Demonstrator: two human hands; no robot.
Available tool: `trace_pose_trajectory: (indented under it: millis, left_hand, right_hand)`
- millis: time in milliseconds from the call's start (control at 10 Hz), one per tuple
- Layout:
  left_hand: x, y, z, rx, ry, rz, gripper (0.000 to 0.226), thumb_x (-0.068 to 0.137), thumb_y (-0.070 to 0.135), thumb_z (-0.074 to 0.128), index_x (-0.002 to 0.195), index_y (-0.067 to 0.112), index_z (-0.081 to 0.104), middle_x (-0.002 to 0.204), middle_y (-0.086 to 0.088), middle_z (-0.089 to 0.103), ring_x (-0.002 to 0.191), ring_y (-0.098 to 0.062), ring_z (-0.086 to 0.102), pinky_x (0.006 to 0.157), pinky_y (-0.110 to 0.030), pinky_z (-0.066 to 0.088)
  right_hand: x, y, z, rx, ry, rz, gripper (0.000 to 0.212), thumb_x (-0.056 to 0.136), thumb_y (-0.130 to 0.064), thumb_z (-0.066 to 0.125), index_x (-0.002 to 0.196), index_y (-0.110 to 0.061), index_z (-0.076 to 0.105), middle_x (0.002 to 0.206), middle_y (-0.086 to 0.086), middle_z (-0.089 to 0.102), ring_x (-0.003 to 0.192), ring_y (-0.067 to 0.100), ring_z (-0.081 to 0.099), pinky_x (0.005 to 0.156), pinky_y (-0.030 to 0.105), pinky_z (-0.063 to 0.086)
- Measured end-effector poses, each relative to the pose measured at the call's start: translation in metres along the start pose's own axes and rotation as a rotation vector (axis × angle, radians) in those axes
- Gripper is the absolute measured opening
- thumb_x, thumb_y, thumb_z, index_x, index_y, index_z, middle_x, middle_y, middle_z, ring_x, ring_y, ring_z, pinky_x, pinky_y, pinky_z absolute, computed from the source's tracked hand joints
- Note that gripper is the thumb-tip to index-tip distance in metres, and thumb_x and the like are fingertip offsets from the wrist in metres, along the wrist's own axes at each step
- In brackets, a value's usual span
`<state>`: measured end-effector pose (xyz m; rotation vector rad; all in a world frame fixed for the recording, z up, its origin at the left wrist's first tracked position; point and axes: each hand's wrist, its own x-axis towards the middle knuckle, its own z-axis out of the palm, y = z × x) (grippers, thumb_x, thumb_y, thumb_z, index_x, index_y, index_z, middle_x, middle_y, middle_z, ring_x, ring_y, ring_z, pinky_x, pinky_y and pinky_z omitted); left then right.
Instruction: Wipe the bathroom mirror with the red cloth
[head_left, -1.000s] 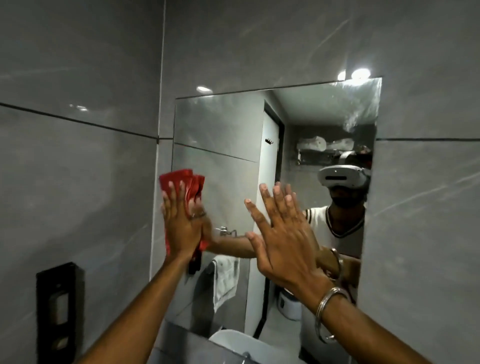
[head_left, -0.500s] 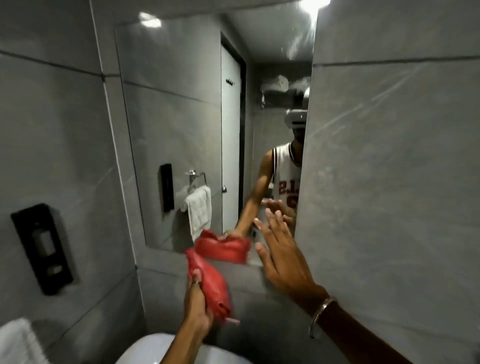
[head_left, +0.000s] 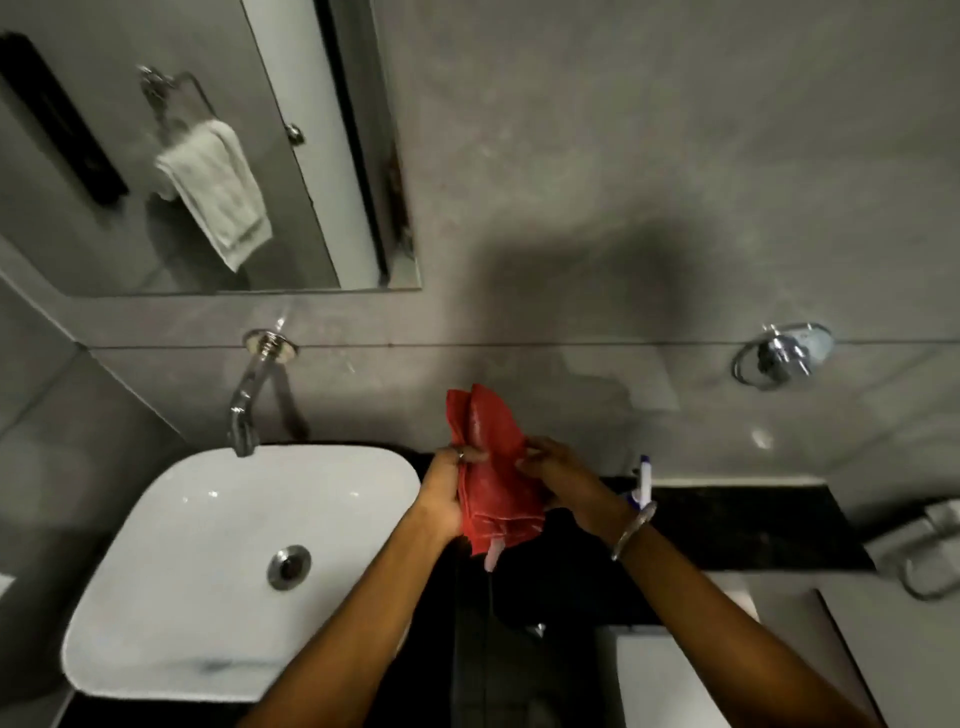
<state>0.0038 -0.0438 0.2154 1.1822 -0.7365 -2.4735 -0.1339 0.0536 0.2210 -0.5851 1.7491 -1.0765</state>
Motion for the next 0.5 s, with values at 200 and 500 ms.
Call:
trace_pose_trajectory:
  millis: [200, 500]
  left_hand:
    - [0.056, -0.094, -0.034, 0.321, 0.156, -0.276, 0.043, 0.083, 0.001, 0.051, 0.123, 0.003, 0.068, 0.106, -0.019, 0.075, 0.098, -0.035, 0.069, 0.083, -0.042, 0.058]
    - [0.126, -0.131, -0.049, 0.538, 0.303, -0.209, 0.061, 0.1, 0.031, 0.057, 0.156, 0.025, 0.035, 0.157, -0.016, 0.044, 0.141, -0.036, 0.046, 0.116, -0.05, 0.039]
  right_hand:
    - [0.009, 0.114, -0.021, -0.092, 0.04, 0.131, 0.047, 0.093, 0.011, 0.058, 0.134, -0.013, 0.057, 0.117, 0.008, 0.07, 0.096, 0.019, 0.069, 0.068, 0.017, 0.059]
    - [0.066, 0.186, -0.02, -0.249, 0.16, 0.287, 0.069, 0.101, -0.011, 0.051, 0.163, -0.023, 0.023, 0.139, 0.01, 0.061, 0.115, 0.03, 0.067, 0.091, 0.038, 0.057]
